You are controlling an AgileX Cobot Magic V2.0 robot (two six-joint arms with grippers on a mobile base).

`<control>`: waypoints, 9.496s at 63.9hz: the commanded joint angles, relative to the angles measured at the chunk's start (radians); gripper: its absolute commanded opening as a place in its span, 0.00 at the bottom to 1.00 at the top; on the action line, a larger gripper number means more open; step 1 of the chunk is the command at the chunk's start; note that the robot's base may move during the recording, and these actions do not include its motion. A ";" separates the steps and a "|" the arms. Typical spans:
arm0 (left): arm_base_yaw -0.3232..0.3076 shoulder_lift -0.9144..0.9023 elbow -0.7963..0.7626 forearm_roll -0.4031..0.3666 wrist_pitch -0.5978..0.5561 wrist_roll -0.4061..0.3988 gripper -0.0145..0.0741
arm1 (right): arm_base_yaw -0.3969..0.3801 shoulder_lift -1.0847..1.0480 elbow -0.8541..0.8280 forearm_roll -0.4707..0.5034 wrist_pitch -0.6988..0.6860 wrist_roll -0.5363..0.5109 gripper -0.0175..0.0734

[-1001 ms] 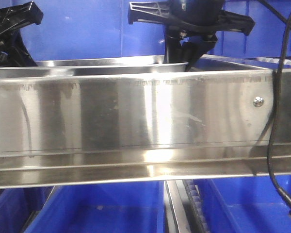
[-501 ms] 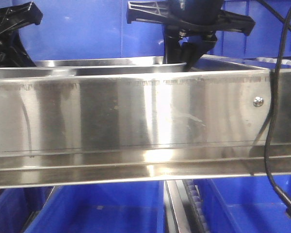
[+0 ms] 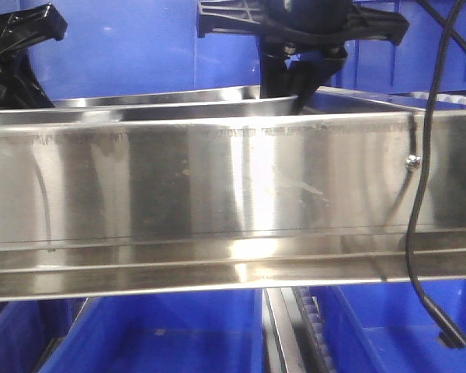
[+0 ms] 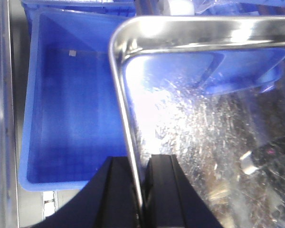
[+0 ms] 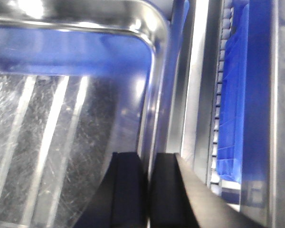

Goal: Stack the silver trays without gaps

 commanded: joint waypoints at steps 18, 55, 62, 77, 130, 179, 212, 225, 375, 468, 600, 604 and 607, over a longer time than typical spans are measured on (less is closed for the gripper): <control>-0.004 -0.133 0.002 0.012 -0.014 -0.025 0.14 | 0.003 -0.067 0.001 -0.083 0.006 0.013 0.11; -0.004 -0.227 -0.131 0.021 0.028 -0.048 0.14 | 0.030 -0.183 -0.035 -0.156 -0.041 0.027 0.11; -0.004 -0.227 -0.184 0.055 0.058 -0.085 0.14 | 0.066 -0.197 -0.059 -0.252 -0.033 0.087 0.11; -0.004 -0.229 -0.260 0.142 0.098 -0.142 0.14 | 0.121 -0.198 -0.142 -0.370 0.008 0.154 0.11; -0.100 -0.229 -0.277 0.241 -0.088 -0.250 0.14 | 0.121 -0.196 -0.224 -0.432 0.013 0.154 0.11; -0.100 -0.224 -0.385 0.312 -0.048 -0.250 0.14 | 0.121 -0.196 -0.224 -0.470 -0.043 0.154 0.11; -0.100 -0.221 -0.385 0.328 -0.044 -0.250 0.14 | 0.121 -0.196 -0.225 -0.470 -0.100 0.154 0.11; -0.100 -0.221 -0.385 0.330 -0.049 -0.250 0.14 | 0.121 -0.196 -0.225 -0.473 -0.096 0.154 0.11; -0.100 -0.215 -0.385 0.399 -0.017 -0.327 0.14 | 0.121 -0.196 -0.225 -0.475 -0.066 0.154 0.11; -0.100 -0.215 -0.385 0.399 -0.019 -0.327 0.14 | 0.121 -0.196 -0.225 -0.475 -0.066 0.154 0.11; -0.100 -0.215 -0.385 0.399 -0.019 -0.327 0.14 | 0.121 -0.196 -0.225 -0.475 -0.066 0.154 0.11; -0.100 -0.215 -0.385 0.399 -0.019 -0.327 0.14 | 0.121 -0.196 -0.225 -0.475 -0.066 0.154 0.11; -0.100 -0.215 -0.385 0.399 -0.019 -0.327 0.14 | 0.121 -0.196 -0.225 -0.475 -0.066 0.154 0.11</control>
